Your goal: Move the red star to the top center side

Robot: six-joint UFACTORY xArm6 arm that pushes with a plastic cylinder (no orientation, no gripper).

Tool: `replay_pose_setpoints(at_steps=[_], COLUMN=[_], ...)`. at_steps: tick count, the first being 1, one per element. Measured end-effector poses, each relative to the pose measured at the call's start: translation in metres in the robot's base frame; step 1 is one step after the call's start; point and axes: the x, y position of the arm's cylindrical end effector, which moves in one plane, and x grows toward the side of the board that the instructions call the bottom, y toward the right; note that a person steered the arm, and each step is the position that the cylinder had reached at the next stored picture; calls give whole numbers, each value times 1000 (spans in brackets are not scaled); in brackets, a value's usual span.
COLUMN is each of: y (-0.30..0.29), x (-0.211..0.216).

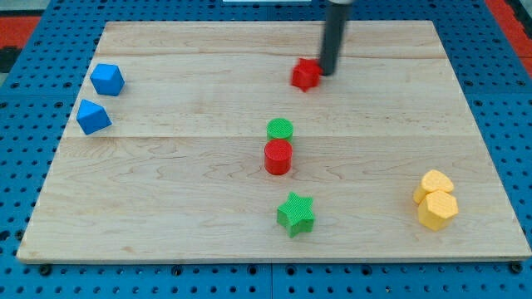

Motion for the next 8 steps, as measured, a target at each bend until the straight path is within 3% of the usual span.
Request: replay_pose_setpoints(at_steps=[1, 2, 3, 4, 5, 6, 7, 8], y=[-41, 17, 41, -25, -73, -73, -80, -72], x=[-26, 21, 61, 66, 37, -11, 3, 44])
